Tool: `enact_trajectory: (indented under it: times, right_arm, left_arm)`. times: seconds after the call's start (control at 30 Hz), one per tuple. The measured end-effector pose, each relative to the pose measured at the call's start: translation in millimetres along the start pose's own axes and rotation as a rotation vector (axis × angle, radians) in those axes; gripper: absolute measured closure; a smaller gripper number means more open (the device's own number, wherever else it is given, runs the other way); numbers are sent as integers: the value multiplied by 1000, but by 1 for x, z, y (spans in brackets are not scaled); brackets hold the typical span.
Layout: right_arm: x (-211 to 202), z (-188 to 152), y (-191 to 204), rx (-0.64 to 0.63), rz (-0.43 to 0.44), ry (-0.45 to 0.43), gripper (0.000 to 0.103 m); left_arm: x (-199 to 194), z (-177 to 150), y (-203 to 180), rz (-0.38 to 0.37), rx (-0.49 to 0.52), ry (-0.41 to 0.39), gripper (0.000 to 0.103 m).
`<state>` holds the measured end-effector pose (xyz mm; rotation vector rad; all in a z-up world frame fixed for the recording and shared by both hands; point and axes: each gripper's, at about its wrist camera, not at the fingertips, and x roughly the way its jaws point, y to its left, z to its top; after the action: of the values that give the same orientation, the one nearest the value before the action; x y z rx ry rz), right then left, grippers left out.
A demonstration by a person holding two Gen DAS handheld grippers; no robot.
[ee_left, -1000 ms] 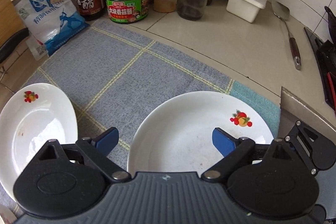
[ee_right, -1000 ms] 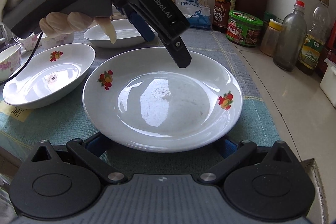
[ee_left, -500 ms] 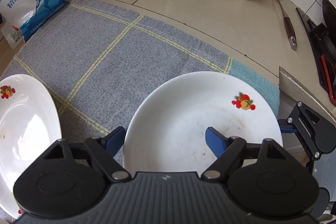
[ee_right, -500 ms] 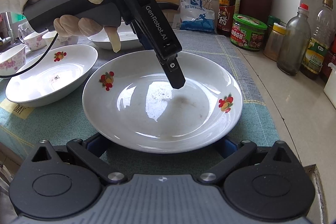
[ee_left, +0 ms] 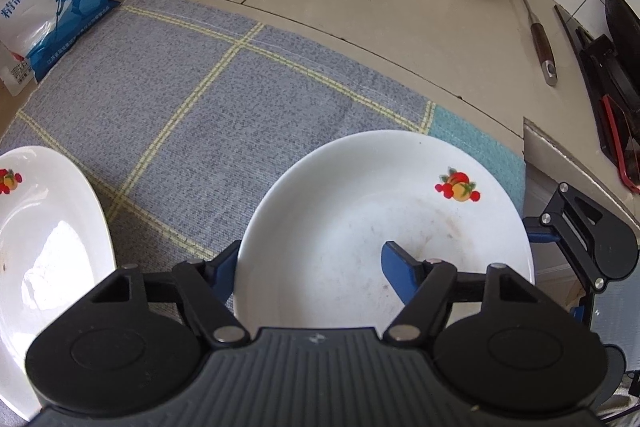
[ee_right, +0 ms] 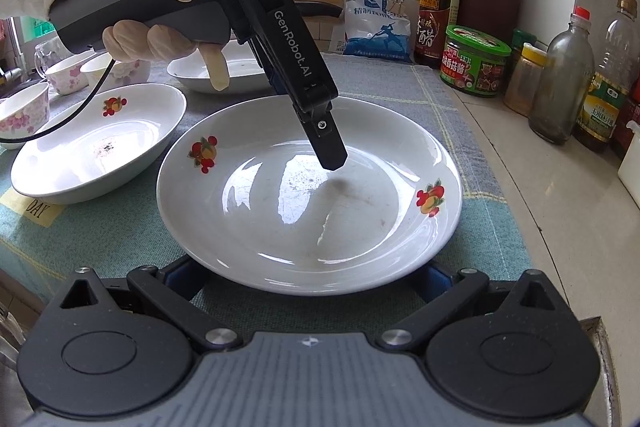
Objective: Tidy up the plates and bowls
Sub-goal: 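Lift the stained plate with the left tool off the towel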
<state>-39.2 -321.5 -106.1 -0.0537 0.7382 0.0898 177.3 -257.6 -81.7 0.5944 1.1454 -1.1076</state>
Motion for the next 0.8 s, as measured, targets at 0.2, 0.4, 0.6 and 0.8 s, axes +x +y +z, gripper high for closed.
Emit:
enact_trajectory:
  times: [0.2,0.4,0.6,0.8]
  right_arm:
    - [2,3,0,2,-4,20,0]
    - [1,9,-2,-15,-17,31,0]
    - [5,21,-13,-50,-20,34,0]
    - [17,37,-36,-68,0,26,0]
  left_arm:
    - [-2,-1,-1,-5,6,-7,31]
    - [-8,3,-2,0,19,-33,31]
    - [-14,16,5,0,1,-72,31]
    - [-14,34,18,14,-28,-104,31]
